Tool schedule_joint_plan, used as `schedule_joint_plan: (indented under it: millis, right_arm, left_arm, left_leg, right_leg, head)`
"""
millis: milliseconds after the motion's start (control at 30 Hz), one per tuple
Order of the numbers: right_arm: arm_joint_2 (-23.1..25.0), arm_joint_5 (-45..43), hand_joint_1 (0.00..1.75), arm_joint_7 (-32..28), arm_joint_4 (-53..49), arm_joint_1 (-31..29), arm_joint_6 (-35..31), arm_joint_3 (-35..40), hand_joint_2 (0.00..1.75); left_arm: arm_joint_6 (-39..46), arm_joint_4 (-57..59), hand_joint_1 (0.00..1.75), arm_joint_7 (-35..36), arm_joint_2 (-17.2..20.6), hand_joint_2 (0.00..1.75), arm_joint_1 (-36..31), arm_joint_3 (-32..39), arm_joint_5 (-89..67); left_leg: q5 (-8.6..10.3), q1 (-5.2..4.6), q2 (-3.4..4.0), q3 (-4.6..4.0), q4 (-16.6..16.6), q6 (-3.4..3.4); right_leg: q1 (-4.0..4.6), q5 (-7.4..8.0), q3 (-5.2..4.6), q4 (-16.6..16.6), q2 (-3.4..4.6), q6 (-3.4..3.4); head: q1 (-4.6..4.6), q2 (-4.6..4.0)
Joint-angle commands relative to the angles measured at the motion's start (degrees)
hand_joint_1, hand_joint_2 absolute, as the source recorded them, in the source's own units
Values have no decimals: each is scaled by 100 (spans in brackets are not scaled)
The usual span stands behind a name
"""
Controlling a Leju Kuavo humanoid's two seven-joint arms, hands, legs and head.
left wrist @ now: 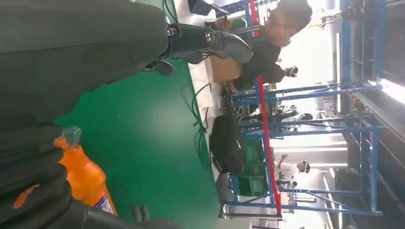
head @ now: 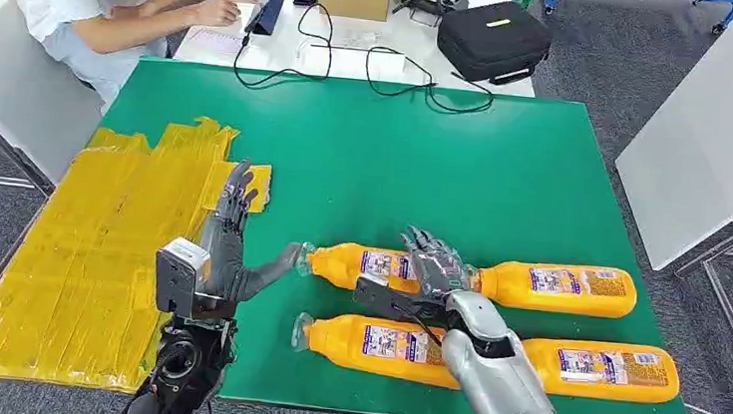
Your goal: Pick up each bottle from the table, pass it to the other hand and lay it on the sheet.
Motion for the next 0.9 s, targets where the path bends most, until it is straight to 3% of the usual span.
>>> schedule_joint_plan:
  millis: [33, 133, 167, 200, 300, 333, 600, 700, 833, 900]
  right_arm:
    - [181, 229, 0, 420, 1384, -516, 140, -43, 175]
    - [199, 250, 3, 473, 1486, -558, 256, -92, 175]
    - [205, 247, 70, 470, 1498, -564, 264, -104, 175]
    - [205, 247, 108, 470, 1498, -564, 264, -104, 175]
    - [205, 247, 108, 470, 1498, -564, 264, -104, 175]
    - [222, 242, 175, 450, 1505, -563, 265, -133, 175]
    - [234, 253, 175, 295, 1301, -418, -11, -306, 175]
    - [254, 215, 175, 245, 949, -265, -604, -500, 175]
    - [263, 216, 175, 246, 941, -280, -590, -498, 175]
    - [311, -67, 175, -14, 447, -59, -1441, -886, 175]
  left_arm:
    - [7, 232, 0, 85, -41, 175, -100, 63, -24]
    - [7, 257, 0, 99, -33, 175, -125, 68, -42]
    - [7, 261, 0, 99, -29, 175, -128, 73, -42]
    - [7, 261, 0, 99, -29, 175, -128, 73, -42]
    - [7, 261, 0, 99, -29, 175, -128, 73, -42]
    - [8, 262, 0, 102, -31, 175, -120, 80, -47]
    - [5, 182, 0, 128, -36, 175, -28, 97, -109]
    - [7, 123, 0, 126, -33, 175, 53, 116, -129]
    - [7, 122, 0, 126, -30, 175, 64, 117, -129]
    - [16, 42, 0, 120, -24, 175, 89, 119, -164]
  left_leg:
    - [-7, -3, 6, 33, -7, 8]
    - [-8, -4, 7, 39, -8, 10]
    - [-5, -4, 0, 36, -8, 9]
    - [-3, -2, 0, 31, -6, 6]
    - [-1, -3, -2, 37, -7, 6]
    - [-3, -4, -3, 50, -9, 9]
    - [-1, -1, -5, 50, -7, 5]
    - [-4, -3, -1, 55, -9, 6]
    - [-7, -4, 3, 59, -7, 9]
    - [-4, -3, 1, 44, -4, 5]
  right_leg:
    - [2, -7, 33, -8, -6, -14]
    - [2, -8, 40, -9, -7, -15]
    - [2, -7, 38, -8, -11, -13]
    - [2, -5, 32, -6, -9, -10]
    - [1, -4, 39, -7, -11, -10]
    - [2, -7, 52, -9, -16, -15]
    - [3, -3, 54, -9, -13, -10]
    - [2, -6, 58, -11, -10, -11]
    - [2, -8, 59, -8, -11, -15]
    - [1, -4, 46, -5, -7, -9]
  head:
    - [0, 0]
    - [0, 0]
    - [0, 0]
    - [0, 0]
    - [0, 0]
    - [0, 0]
    - [0, 0]
    - [0, 0]
    - [0, 0]
    - [0, 0]
